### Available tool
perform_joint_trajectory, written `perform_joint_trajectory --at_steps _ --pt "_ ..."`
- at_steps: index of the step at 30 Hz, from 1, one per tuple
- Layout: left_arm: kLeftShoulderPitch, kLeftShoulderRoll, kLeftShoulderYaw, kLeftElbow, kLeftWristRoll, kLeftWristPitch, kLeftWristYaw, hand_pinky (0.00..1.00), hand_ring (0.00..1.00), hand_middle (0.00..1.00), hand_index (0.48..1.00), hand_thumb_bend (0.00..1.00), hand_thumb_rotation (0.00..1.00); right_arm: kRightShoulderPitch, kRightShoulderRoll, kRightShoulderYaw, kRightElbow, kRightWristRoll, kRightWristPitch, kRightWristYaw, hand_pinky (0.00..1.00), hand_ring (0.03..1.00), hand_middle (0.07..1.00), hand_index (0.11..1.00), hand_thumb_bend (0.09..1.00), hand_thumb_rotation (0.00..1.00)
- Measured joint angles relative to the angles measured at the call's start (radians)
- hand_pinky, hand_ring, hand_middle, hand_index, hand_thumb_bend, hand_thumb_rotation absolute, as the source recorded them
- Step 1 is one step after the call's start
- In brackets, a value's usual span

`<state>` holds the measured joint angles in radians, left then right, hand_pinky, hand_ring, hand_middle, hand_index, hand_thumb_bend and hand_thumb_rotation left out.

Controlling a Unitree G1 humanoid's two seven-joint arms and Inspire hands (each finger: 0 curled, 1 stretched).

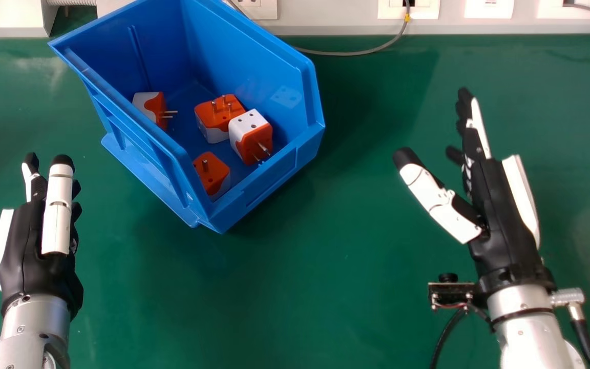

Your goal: Pick all objects and put in blue box

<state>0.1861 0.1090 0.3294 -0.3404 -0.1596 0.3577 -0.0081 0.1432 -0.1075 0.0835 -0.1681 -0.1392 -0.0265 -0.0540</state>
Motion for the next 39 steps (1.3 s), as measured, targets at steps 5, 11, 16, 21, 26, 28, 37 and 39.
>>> perform_joint_trajectory --at_steps 5,11,16,21,26,28,37,39 --pt "0.018 0.002 0.006 -0.002 -0.002 -0.002 -0.015 0.98 0.96 0.96 0.967 0.3 0.91 0.039 0.011 -0.032 -0.02 0.118 0.077 0.079 0.99 1.0 1.0 1.0 0.347 0.93" --pt "0.039 0.008 0.019 -0.006 -0.01 -0.007 -0.029 0.99 0.97 0.96 0.97 0.3 0.91 0.077 -0.003 -0.101 -0.077 0.25 0.165 0.167 1.0 1.0 1.0 1.0 0.367 0.98" --pt "0.057 0.008 0.023 -0.017 -0.018 -0.009 -0.037 0.99 0.97 0.96 0.971 0.29 0.9 0.12 -0.026 -0.168 -0.138 0.33 0.216 0.218 1.0 1.0 1.0 1.0 0.401 0.99" --pt "0.067 0.009 0.03 -0.017 -0.022 -0.024 -0.046 0.99 0.97 0.96 0.971 0.29 0.89 0.163 -0.079 -0.216 -0.225 0.332 0.276 0.237 1.0 1.0 1.0 1.0 0.423 1.0" --pt "0.084 0.019 0.038 -0.006 -0.022 -0.061 -0.059 0.98 0.96 0.96 0.969 0.28 0.88 0.195 -0.132 -0.249 -0.3 0.332 0.302 0.267 1.0 1.0 1.0 1.0 0.435 1.0" --pt "0.084 0.023 0.04 0.005 -0.022 -0.074 -0.067 0.98 0.96 0.96 0.966 0.27 0.87 0.195 -0.132 -0.244 -0.298 0.33 0.302 0.275 1.0 1.0 1.0 1.0 0.434 1.0" --pt "0.115 0.046 0.041 0.03 0.003 -0.102 -0.084 0.95 0.94 0.94 0.953 0.27 0.85 0.216 -0.128 -0.197 -0.308 0.287 0.297 0.277 0.97 1.0 1.0 1.0 0.448 1.0" --pt "0.126 0.053 0.041 0.03 0.005 -0.108 -0.09 0.95 0.94 0.94 0.951 0.27 0.85 0.225 -0.127 -0.197 -0.309 0.283 0.296 0.276 0.97 1.0 1.0 1.0 0.448 1.0"
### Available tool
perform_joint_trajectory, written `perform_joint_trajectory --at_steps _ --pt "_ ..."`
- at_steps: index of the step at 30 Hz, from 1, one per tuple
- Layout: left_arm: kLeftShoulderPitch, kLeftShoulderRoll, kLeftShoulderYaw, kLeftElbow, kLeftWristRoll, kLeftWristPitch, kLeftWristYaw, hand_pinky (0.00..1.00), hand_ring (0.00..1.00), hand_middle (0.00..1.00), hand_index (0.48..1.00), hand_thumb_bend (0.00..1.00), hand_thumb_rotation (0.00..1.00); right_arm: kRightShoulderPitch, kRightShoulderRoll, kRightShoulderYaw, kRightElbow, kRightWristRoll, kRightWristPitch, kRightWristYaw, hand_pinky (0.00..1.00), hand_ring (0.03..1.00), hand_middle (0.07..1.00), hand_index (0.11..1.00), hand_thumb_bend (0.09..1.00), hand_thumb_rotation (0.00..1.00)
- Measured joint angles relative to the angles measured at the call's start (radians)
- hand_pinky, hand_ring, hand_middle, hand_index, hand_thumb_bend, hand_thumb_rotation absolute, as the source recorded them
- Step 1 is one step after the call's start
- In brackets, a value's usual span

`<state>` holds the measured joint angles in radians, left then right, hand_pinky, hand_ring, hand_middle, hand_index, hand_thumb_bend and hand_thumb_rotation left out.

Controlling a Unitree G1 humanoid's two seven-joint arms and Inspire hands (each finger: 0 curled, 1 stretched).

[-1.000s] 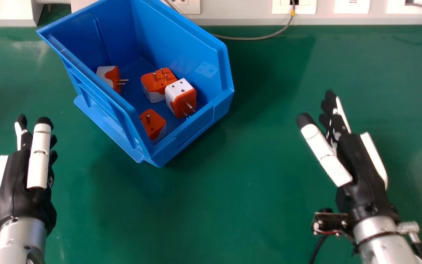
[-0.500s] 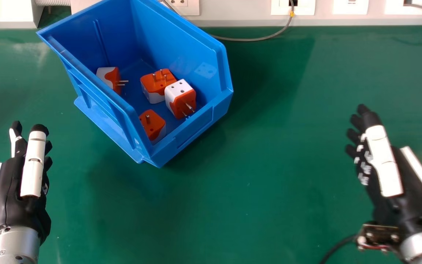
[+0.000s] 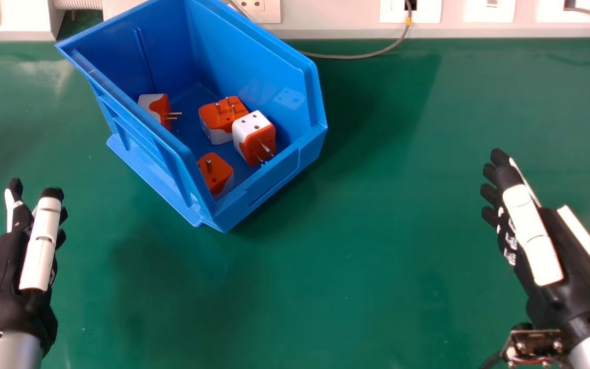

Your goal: Pick all objects and put in blue box

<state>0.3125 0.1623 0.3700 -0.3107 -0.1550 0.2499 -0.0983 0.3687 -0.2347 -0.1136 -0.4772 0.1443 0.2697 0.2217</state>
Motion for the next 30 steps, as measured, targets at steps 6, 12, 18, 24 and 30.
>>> perform_joint_trajectory --at_steps 6,12,18,24,30 --pt "0.027 0.011 -0.003 -0.005 0.008 -0.025 -0.012 0.94 0.94 0.94 0.947 0.27 0.83 0.021 0.005 0.003 -0.009 0.0 -0.019 0.001 0.97 1.0 1.0 1.0 0.444 1.0" --pt "0.052 0.013 -0.004 -0.006 0.009 -0.047 -0.032 0.94 0.93 0.94 0.949 0.28 0.82 0.049 0.008 0.008 -0.015 0.002 -0.028 0.011 0.97 1.0 1.0 1.0 0.449 1.0" --pt "0.078 0.022 -0.002 -0.008 -0.008 -0.078 -0.089 0.93 0.93 0.95 0.963 0.32 0.82 0.064 0.018 0.008 -0.017 0.008 -0.054 0.021 0.98 1.0 1.0 1.0 0.451 1.0" --pt "0.074 0.036 0.007 0.036 -0.042 -0.173 -0.142 0.92 0.94 0.95 0.967 0.34 0.83 0.072 0.026 0.008 -0.012 0.0 -0.135 0.029 0.99 1.0 1.0 1.0 0.442 1.0" --pt "0.045 0.009 0.009 0.136 -0.073 -0.325 -0.163 0.94 0.95 0.96 0.972 0.35 0.84 0.06 0.023 0.009 0.05 -0.044 -0.255 0.035 0.99 1.0 1.0 1.0 0.44 1.0"
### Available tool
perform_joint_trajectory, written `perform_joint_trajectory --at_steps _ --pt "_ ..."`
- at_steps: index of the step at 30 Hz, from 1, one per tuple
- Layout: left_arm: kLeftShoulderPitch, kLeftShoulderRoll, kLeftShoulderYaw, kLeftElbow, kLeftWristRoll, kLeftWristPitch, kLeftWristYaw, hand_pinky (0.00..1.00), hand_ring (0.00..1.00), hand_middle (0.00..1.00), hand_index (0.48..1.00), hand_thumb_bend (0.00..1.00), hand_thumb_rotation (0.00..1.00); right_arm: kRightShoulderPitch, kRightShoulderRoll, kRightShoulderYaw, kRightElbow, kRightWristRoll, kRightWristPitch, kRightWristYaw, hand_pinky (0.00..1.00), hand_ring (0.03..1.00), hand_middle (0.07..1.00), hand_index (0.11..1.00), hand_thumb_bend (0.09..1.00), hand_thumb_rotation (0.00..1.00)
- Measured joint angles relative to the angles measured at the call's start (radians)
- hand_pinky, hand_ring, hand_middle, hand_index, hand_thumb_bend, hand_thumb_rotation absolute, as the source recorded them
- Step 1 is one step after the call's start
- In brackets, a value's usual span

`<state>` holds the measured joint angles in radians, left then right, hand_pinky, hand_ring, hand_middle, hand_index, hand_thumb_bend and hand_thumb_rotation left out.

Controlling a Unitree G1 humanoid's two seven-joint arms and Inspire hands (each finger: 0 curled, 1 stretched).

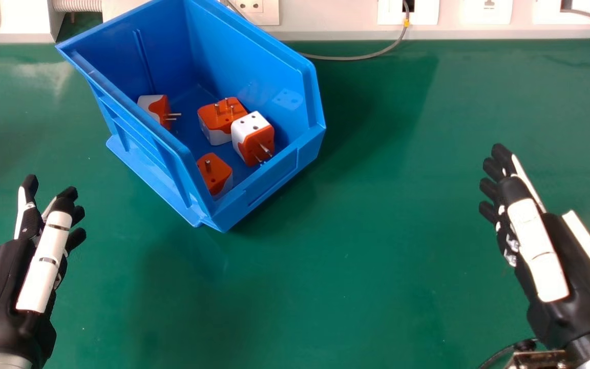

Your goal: Pick all objects and put in blue box

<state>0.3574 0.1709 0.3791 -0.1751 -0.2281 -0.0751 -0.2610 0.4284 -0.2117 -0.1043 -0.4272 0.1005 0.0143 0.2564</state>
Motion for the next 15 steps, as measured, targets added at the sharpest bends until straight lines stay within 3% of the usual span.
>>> perform_joint_trajectory --at_steps 3,5,8,12,15 --pt "-0.028 -0.018 0.0 0.061 -0.006 -0.115 0.001 0.94 0.95 0.96 0.97 0.34 0.83 -0.026 -0.007 0.001 0.039 -0.023 -0.049 0.007 1.0 1.0 1.0 1.0 0.433 1.0" --pt "-0.041 -0.026 0.0 0.088 -0.007 -0.161 0.006 0.95 0.95 0.96 0.969 0.36 0.81 -0.043 -0.014 0.001 0.05 -0.025 -0.057 0.012 1.0 1.0 1.0 1.0 0.427 1.0" --pt "-0.044 -0.037 0.0 0.103 -0.007 -0.193 0.02 0.96 0.96 0.97 0.968 0.38 0.8 -0.07 -0.028 0.001 0.055 -0.025 -0.054 0.027 1.0 1.0 1.0 1.0 0.422 1.0" --pt "-0.037 -0.038 0.001 0.12 -0.003 -0.227 0.034 0.96 0.96 0.97 0.966 0.42 0.79 -0.086 -0.032 0.004 0.06 -0.025 -0.052 0.035 1.0 1.0 1.0 1.0 0.41 1.0" --pt "-0.035 -0.037 0.008 0.133 0.004 -0.253 0.05 0.96 0.96 0.96 0.965 0.43 0.78 -0.084 -0.027 0.007 0.069 -0.029 -0.052 0.032 1.0 1.0 1.0 1.0 0.407 1.0"
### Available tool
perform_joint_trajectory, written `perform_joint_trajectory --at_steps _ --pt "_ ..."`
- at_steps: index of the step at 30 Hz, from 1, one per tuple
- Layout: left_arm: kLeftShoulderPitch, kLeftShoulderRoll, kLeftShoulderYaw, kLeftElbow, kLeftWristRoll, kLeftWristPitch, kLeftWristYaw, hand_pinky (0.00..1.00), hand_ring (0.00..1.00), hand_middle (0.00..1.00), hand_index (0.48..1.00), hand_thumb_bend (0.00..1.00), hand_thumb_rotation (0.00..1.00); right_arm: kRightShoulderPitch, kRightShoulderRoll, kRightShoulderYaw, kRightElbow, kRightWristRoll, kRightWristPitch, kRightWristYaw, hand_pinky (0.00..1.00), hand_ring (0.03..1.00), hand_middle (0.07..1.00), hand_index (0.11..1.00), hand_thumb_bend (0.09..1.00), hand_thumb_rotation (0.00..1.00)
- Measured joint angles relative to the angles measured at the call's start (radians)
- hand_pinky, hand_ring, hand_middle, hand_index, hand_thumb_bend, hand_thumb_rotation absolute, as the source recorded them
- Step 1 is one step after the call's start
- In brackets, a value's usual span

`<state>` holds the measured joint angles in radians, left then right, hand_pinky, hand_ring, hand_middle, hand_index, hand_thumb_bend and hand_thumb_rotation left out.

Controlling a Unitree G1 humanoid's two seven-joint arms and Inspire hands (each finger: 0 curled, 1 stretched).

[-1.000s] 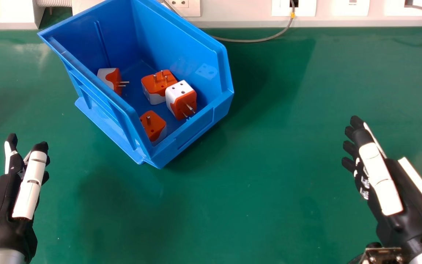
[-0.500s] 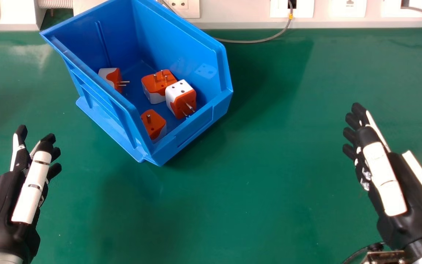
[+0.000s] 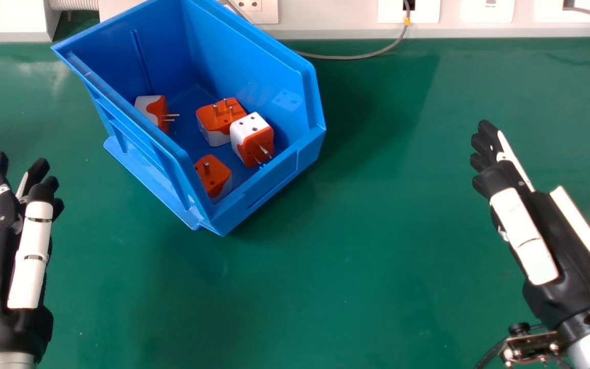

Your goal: Pick all objects and put in blue box

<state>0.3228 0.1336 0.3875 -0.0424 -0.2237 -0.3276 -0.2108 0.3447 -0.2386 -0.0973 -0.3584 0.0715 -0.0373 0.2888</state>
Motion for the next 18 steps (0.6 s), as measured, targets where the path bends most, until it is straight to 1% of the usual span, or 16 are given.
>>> perform_joint_trajectory --at_steps 2,3,5,8,12,14,16,18 --pt "0.004 0.0 0.002 0.002 0.01 -0.001 0.012 0.96 0.96 0.96 0.964 0.43 0.77 0.006 0.01 0.006 0.0 -0.003 0.0 -0.011 0.99 1.0 1.0 1.0 0.407 1.0" --pt "0.007 0.0 0.002 0.003 0.016 -0.003 0.015 0.95 0.96 0.96 0.964 0.44 0.77 0.01 0.015 0.009 -0.001 -0.004 0.0 -0.016 0.99 1.0 1.0 1.0 0.406 1.0" --pt "0.014 0.001 0.002 0.009 0.027 -0.013 0.018 0.94 0.95 0.95 0.96 0.44 0.77 0.022 0.024 0.014 -0.004 -0.006 -0.001 -0.025 0.99 1.0 1.0 1.0 0.402 1.0" --pt "0.026 0.001 0.003 0.019 0.031 -0.022 0.021 0.93 0.95 0.95 0.956 0.44 0.77 0.034 0.029 0.015 -0.005 -0.007 -0.002 -0.028 0.99 1.0 1.0 1.0 0.399 1.0" --pt "0.039 0.002 0.003 0.021 0.039 -0.034 0.024 0.92 0.94 0.94 0.951 0.44 0.77 0.05 0.03 0.015 -0.01 -0.003 -0.004 -0.028 0.99 1.0 1.0 1.0 0.396 1.0" --pt "0.044 0.002 0.003 0.021 0.041 -0.037 0.024 0.91 0.94 0.94 0.945 0.44 0.76 0.057 0.03 0.015 -0.011 -0.002 -0.007 -0.028 1.0 1.0 1.0 1.0 0.393 1.0" --pt "0.05 0.002 0.003 0.02 0.046 -0.038 0.025 0.9 0.94 0.93 0.94 0.42 0.75 0.064 0.031 0.015 -0.011 -0.002 -0.007 -0.028 1.0 1.0 1.0 1.0 0.386 1.0" --pt "0.058 0.002 0.002 0.019 0.048 -0.039 0.025 0.9 0.93 0.93 0.937 0.41 0.74 0.066 0.031 0.015 -0.011 -0.002 -0.007 -0.029 1.0 1.0 1.0 1.0 0.381 1.0"
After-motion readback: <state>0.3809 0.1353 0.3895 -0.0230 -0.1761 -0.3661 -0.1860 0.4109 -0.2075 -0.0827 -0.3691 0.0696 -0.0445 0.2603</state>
